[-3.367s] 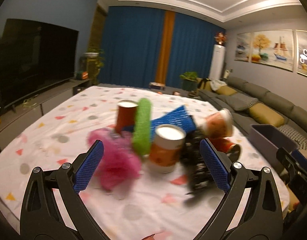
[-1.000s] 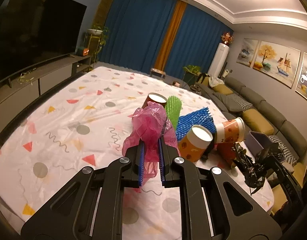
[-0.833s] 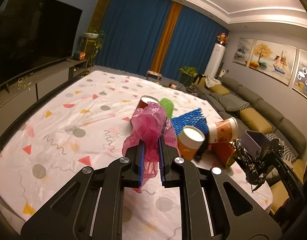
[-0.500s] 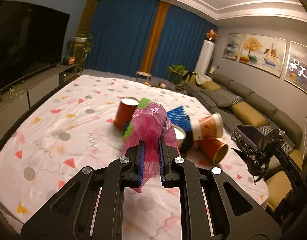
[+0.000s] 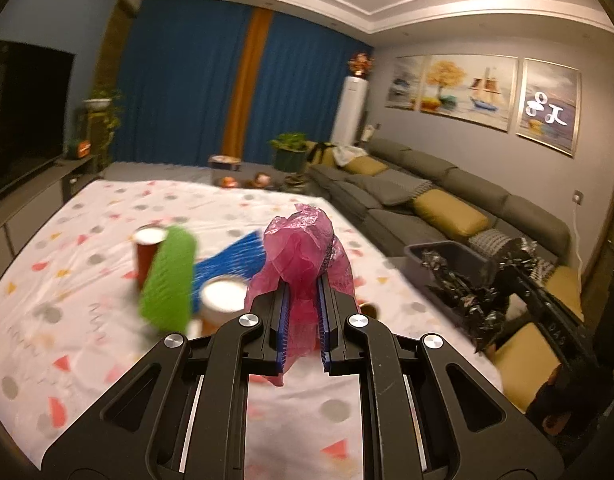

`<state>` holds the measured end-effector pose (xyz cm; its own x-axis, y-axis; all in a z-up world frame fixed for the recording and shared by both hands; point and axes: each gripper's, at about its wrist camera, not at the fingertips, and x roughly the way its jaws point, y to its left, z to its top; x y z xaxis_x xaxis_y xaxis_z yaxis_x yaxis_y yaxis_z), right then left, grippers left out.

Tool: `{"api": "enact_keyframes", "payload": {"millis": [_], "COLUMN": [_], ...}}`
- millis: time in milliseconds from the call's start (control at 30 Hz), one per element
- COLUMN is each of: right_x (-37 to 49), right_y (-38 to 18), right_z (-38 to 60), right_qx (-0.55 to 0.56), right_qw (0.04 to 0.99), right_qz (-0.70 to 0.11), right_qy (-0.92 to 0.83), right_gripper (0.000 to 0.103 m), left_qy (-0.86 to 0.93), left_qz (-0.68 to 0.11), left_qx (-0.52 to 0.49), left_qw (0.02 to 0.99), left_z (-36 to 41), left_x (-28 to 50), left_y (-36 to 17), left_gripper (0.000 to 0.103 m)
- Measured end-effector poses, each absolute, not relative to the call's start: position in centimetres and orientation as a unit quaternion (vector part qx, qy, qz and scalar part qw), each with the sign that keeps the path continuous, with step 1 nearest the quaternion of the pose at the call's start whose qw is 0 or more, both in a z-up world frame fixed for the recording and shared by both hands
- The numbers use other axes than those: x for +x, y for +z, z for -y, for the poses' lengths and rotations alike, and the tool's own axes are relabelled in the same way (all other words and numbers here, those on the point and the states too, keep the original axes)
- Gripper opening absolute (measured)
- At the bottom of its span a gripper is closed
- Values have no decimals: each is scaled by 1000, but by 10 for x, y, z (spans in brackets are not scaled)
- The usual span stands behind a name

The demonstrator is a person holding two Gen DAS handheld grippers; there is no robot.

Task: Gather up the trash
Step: 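Carry the black bag in the right tool while the left carries the pink bag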

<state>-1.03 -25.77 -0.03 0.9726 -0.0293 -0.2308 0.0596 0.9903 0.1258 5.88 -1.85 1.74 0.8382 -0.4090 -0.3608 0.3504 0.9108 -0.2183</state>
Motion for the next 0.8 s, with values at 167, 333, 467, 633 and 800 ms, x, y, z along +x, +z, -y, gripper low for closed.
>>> {"api": "enact_keyframes", "payload": {"millis": [167,333,467,633,800], "right_x": [-9,2,15,31,50], "right_y": [8,14,13,5,-5], "right_z": [283,311,327,351,375], "right_qx": [59,59,52,49,59], "right_qw": [992,989,987,984,981], "right_qz": [-97,-84,-80,-77,-88], "right_qy": [-62,-103,-129,-154,-163], "right_gripper": [2,2,2,2,2], "left_qy": [-253,-298,-322,-341,-356], "left_qz": [-181,-168,-166,-172,-184], "left_qx": [-53,-48,-51,-51,-55], "left_qw": [949,939,931,923,914], "left_z": [65,115,146,181,209], "left_x": [70,85,100,120,141], "left_y": [32,41,42,36,28], "left_gripper": [12,12,12,12,12]}}
